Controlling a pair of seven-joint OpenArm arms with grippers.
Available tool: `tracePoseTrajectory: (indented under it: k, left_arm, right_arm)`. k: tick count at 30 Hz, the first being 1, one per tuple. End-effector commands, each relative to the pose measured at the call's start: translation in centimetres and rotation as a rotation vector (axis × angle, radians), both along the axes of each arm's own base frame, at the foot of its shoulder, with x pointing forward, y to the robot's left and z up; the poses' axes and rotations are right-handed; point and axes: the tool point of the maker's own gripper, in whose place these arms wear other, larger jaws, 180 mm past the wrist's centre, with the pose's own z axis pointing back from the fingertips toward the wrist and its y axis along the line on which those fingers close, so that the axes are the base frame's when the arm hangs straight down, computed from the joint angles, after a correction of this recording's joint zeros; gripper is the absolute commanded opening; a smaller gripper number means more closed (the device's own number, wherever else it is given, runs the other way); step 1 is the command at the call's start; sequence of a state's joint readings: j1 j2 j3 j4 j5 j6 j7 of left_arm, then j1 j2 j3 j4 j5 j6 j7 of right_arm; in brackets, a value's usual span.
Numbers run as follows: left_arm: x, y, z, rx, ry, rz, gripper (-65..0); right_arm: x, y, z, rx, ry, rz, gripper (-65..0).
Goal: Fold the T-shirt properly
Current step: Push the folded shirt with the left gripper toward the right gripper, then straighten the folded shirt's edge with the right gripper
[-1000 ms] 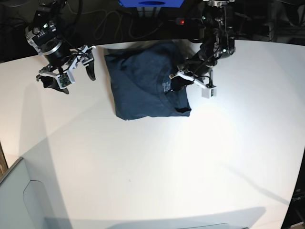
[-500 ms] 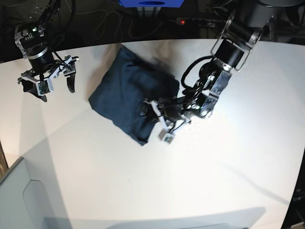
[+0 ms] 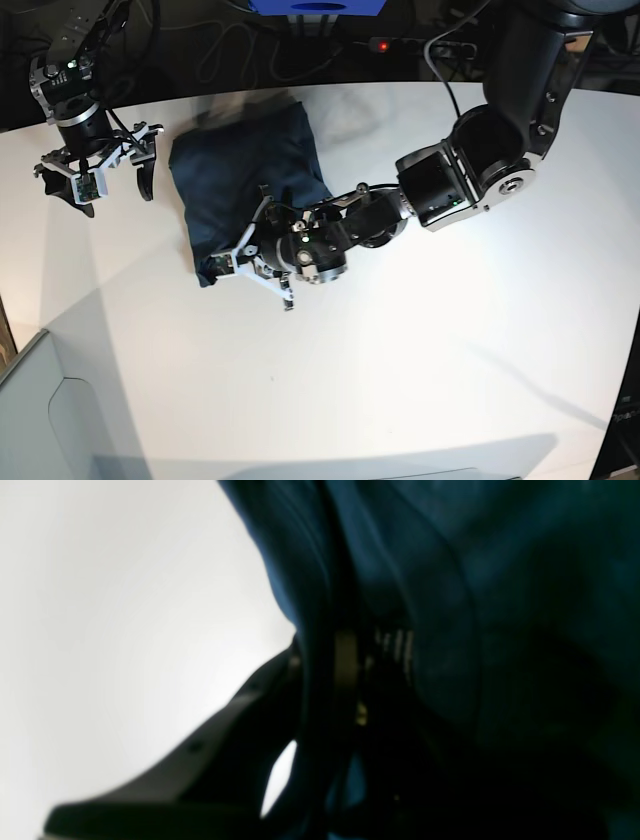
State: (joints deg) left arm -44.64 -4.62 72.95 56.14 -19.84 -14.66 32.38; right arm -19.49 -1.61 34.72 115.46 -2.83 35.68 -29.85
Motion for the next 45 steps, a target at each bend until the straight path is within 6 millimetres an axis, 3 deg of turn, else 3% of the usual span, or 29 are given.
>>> tracePoseTrajectory:
  k: [1,4,9,14,20,26,30,33,38,41,42,45]
  left_arm:
    - [0.7,0.5,0.0,0.066,-0.040,-0.015,-65.0]
    - [1.2,0.5,-0.1,0.114,-0.094,-0.040,-64.0]
    - [1.4,0.0,0.3,0.124,-0.121,-0.055,-44.7]
    - [2.4,-0.1,1.7,0.103,-0.150,-0.051,-38.4]
    - [5.0,-0.8,8.9,-0.095,-0.240,0.024,-36.5]
    - [6.1,1.6,14.1,-0.233,-0.323,0.098,-36.5]
    - [6.8,6.4,16.8,-0.316,-0.375,0.222,-36.5]
    - [6.8,11.3,17.5,-0.371,-0.392,0.370,-36.5]
    - [5.4,21.5,15.4,-0.422,-0.363,0.712,-36.5]
    - [4.0,25.9,13.5,-0.427,-0.333,0.875,-36.5]
    - [3.3,27.6,12.7,-0.423,-0.322,0.937,-36.5]
    - [1.4,31.6,11.0,-0.423,-0.301,1.086,-36.5]
  right_arm:
    - [0.3,0.2,1.1,0.000,-0.042,0.015,-11.8]
    - [0.2,0.2,1.0,0.000,-0.039,0.015,-11.8]
    - [0.3,0.2,1.0,0.000,-0.039,0.016,-11.8]
    - [0.2,0.3,0.9,0.001,-0.036,0.017,-11.8]
    - [0.2,0.4,0.9,0.003,-0.036,0.019,-11.8]
    - [0.1,1.5,0.6,0.044,-0.036,0.013,-12.1]
    - [0.0,3.8,0.1,0.077,-0.022,0.073,-14.9]
    - [0.1,6.2,-0.1,0.108,-0.017,0.137,-26.4]
    - [0.4,8.7,-0.7,0.150,-0.006,0.196,-50.9]
    - [0.9,9.1,-1.6,0.171,0.010,0.206,-61.9]
    - [1.0,9.2,-2.2,0.182,0.024,0.207,-65.0]
    - [0.8,9.3,-4.0,0.208,0.068,0.199,-64.6]
